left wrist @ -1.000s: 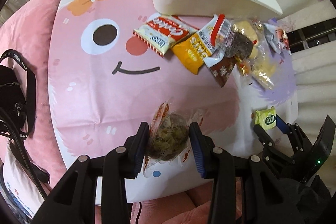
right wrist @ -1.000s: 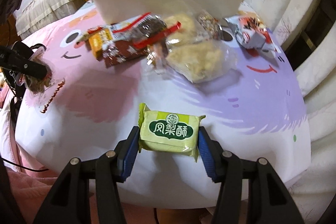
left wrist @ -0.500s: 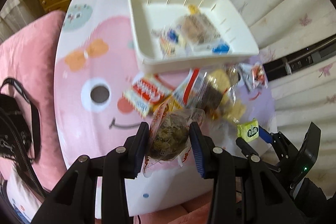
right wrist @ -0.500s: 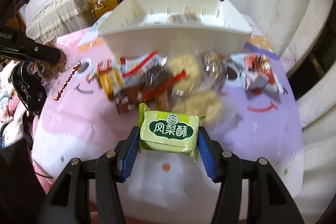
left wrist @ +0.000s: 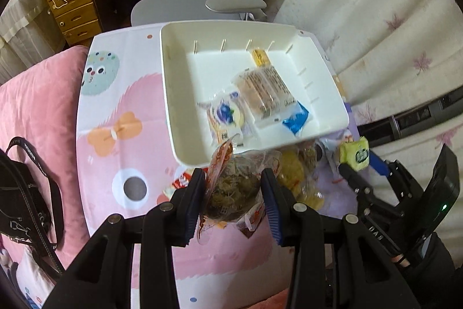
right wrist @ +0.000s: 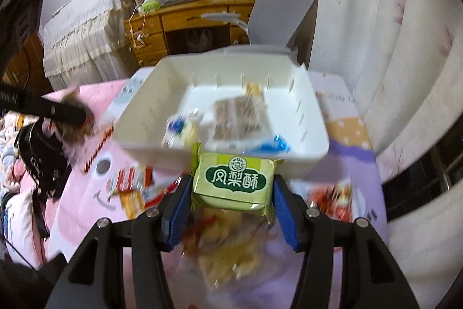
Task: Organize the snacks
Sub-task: 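Carry both snacks over the white tray and open both tools to drop them, then withdraw both tools from the tray back toward the snack pile, then grasp the clear crumbly bread bag with left tool while right tool grasps red-white printed bag, then carry both bags over the white tray and open both tools to release them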
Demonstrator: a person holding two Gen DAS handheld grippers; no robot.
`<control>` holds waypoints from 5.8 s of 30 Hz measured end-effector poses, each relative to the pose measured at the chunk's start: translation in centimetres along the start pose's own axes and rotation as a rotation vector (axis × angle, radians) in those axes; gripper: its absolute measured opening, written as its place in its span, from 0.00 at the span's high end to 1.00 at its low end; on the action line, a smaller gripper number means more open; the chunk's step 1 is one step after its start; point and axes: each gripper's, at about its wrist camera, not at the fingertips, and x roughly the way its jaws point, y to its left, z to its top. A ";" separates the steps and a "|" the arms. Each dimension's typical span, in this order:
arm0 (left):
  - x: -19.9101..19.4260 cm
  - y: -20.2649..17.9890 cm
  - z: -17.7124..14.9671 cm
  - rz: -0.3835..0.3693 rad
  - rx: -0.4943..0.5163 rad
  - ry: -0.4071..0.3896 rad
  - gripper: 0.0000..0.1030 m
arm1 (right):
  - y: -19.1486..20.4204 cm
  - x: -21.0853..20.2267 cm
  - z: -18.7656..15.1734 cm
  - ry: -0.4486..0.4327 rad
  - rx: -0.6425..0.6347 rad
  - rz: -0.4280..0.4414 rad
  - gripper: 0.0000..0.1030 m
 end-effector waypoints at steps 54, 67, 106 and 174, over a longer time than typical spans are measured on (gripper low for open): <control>-1.2 1.0 -10.9 -0.004 -0.005 -0.034 0.37 | -2.8 -3.2 -10.7 0.038 0.412 -0.101 0.32; 0.7 -2.5 -13.8 -0.004 0.033 0.061 0.34 | -4.4 -4.6 -15.6 0.081 0.531 -0.106 0.29; 15.9 -12.6 -10.6 0.033 -0.472 0.281 0.26 | -16.4 6.2 -6.4 0.249 0.150 0.241 0.15; 9.6 -11.4 -10.2 0.007 -0.437 0.237 0.48 | -16.2 3.1 -5.3 0.118 0.142 0.266 0.28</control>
